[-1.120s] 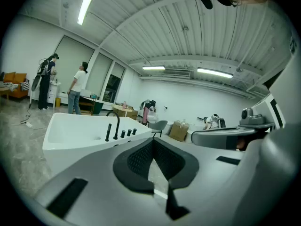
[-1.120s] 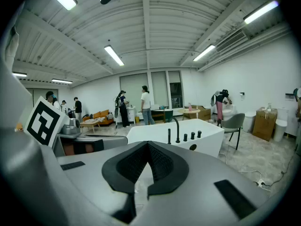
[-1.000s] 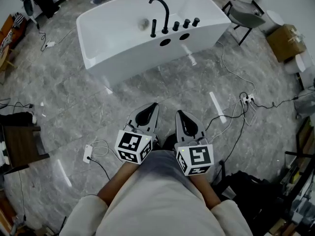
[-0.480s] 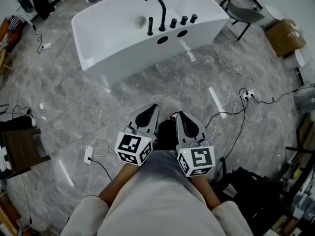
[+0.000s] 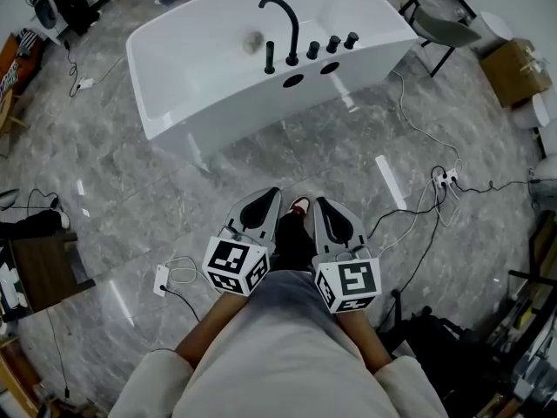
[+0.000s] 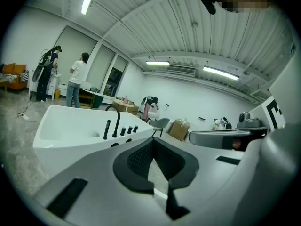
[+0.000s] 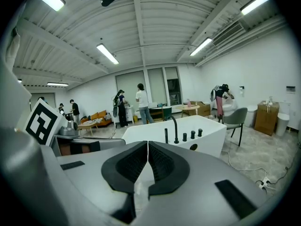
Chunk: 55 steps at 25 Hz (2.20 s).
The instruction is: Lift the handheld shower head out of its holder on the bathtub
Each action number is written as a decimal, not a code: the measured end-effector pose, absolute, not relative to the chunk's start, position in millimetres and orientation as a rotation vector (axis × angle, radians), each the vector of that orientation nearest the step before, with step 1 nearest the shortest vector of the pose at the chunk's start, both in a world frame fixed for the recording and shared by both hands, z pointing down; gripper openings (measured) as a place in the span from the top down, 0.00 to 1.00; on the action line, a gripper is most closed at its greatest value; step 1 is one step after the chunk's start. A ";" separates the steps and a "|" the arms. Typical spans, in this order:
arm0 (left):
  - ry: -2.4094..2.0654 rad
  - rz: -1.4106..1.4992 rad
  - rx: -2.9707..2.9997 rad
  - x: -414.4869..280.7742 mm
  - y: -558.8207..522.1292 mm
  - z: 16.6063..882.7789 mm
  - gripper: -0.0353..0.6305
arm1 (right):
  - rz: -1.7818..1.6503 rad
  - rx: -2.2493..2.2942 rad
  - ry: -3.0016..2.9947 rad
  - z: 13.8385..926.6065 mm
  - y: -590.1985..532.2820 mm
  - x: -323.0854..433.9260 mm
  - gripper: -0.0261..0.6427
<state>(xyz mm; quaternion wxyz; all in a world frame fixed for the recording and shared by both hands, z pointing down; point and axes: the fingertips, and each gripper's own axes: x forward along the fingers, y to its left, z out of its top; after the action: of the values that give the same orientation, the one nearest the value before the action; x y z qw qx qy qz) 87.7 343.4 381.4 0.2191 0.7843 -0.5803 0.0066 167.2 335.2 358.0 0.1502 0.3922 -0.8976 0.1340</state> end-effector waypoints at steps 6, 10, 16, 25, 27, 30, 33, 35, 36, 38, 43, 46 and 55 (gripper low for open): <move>-1.570 0.058 2.169 85.3 284.9 390.9 0.94 | 0.415 1.114 -2.576 363.5 274.2 157.7 0.93; -1.528 0.062 2.167 86.8 244.8 397.2 0.94 | 0.441 1.078 -2.579 372.6 234.8 151.2 0.93; -1.515 0.117 2.200 92.1 191.7 395.5 0.94 | 0.455 1.082 -2.615 371.3 178.3 146.7 0.93; -1.539 0.106 2.221 97.5 143.9 388.6 0.94 | 0.488 1.054 -2.650 371.2 130.1 143.9 0.93; -1.545 0.098 2.223 96.5 138.3 387.4 0.94 | 0.482 1.073 -2.648 370.7 124.1 145.6 0.93; -1.559 0.104 2.191 90.2 136.0 393.6 0.94 | 0.512 1.061 -2.648 375.5 121.1 141.6 0.93; -1.554 0.120 2.179 86.8 130.6 401.5 0.94 | 0.553 1.032 -2.637 384.7 117.7 136.5 0.93; -1.539 0.132 2.188 86.1 124.4 407.7 0.94 | 0.566 1.017 -2.621 391.4 112.8 133.3 0.93; -1.528 0.136 2.194 86.1 120.3 410.2 0.94 | 0.568 1.015 -2.615 393.6 108.4 131.9 0.93; -1.509 0.138 2.216 86.2 109.8 411.6 0.94 | 0.563 1.021 -2.609 394.0 96.2 129.7 0.93; -1.487 0.108 2.270 72.0 71.4 405.2 0.94 | 0.514 1.049 -2.600 386.3 59.4 118.9 0.93; -1.479 0.082 2.286 57.5 42.6 397.1 0.94 | 0.508 1.058 -2.596 382.5 34.4 107.7 0.93; -1.487 0.015 2.328 -3.7 -34.3 375.0 0.94 | 0.448 1.030 -2.613 364.9 -32.0 43.8 0.93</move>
<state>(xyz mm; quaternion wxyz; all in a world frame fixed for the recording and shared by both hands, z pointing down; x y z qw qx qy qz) -3.7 -34.3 375.0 0.1887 0.8276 -0.5287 0.0052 43.8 -32.0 364.9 0.1483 0.3580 -0.9086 0.1558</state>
